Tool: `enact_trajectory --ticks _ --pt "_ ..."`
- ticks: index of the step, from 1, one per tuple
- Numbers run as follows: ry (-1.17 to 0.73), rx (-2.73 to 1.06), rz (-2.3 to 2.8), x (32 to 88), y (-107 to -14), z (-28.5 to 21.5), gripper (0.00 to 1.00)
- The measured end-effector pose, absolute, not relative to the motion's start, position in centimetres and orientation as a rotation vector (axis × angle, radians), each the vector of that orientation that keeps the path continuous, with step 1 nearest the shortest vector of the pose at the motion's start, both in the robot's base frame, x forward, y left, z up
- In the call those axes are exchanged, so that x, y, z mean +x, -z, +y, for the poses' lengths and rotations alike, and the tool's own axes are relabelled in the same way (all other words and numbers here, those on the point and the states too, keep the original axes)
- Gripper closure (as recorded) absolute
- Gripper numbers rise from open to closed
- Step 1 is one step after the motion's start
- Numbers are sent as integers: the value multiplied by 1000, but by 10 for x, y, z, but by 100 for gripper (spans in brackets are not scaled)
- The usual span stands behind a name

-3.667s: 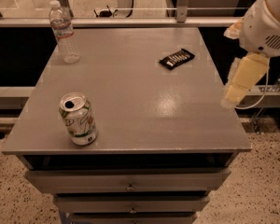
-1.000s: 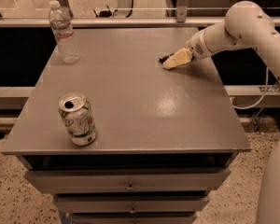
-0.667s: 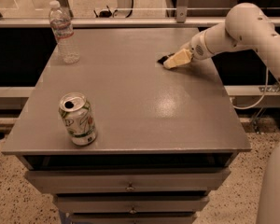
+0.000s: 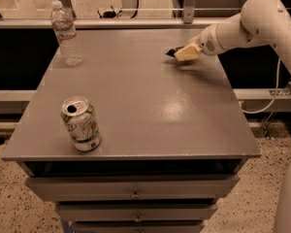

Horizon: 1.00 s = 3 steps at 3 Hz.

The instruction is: Pick rxbar chocolate

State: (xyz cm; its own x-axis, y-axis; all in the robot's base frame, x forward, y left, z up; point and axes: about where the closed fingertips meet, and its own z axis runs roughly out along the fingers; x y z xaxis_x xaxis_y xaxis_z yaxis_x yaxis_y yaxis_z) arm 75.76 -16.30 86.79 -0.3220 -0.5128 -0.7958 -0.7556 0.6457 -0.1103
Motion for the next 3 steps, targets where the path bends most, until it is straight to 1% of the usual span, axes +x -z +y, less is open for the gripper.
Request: enact_trajectory --ticks 1,2,3 --pt "-418 -1067 1858 741 -923 -142 100" --pt "-506 -1117 1740 725 -962 -125 100" --pt "-661 -1138 1616 704 -993 -113 100"
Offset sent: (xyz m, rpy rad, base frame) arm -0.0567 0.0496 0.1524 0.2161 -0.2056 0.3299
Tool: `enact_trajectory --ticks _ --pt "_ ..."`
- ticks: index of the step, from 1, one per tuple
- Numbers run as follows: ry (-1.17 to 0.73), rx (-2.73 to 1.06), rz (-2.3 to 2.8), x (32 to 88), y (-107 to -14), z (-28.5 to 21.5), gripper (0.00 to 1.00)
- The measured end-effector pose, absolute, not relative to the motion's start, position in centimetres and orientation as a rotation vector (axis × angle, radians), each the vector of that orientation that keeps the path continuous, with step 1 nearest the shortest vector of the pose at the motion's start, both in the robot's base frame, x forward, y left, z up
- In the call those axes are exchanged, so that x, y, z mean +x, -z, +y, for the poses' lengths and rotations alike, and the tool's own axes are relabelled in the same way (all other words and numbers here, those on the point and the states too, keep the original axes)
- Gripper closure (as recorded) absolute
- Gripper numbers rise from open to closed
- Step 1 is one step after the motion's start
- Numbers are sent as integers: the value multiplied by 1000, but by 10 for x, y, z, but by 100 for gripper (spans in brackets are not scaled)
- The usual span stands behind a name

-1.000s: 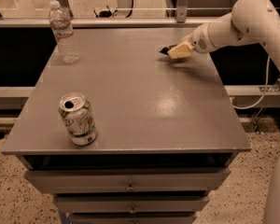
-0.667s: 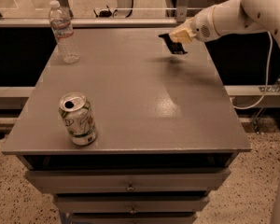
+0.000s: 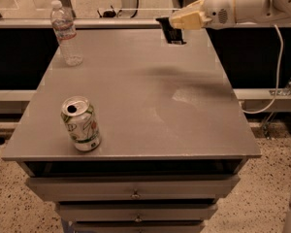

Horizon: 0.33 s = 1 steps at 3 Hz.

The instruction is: Pick rxbar chocolate

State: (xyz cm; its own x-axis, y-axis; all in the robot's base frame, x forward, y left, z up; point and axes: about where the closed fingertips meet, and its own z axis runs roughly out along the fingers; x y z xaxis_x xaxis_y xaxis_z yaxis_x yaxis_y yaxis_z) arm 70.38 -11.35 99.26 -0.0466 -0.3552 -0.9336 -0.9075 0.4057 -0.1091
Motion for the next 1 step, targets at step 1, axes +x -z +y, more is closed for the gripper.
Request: enact_trajectory --ticks 1 --pt "-711 -1141 1585 697 -1001 -106 100"
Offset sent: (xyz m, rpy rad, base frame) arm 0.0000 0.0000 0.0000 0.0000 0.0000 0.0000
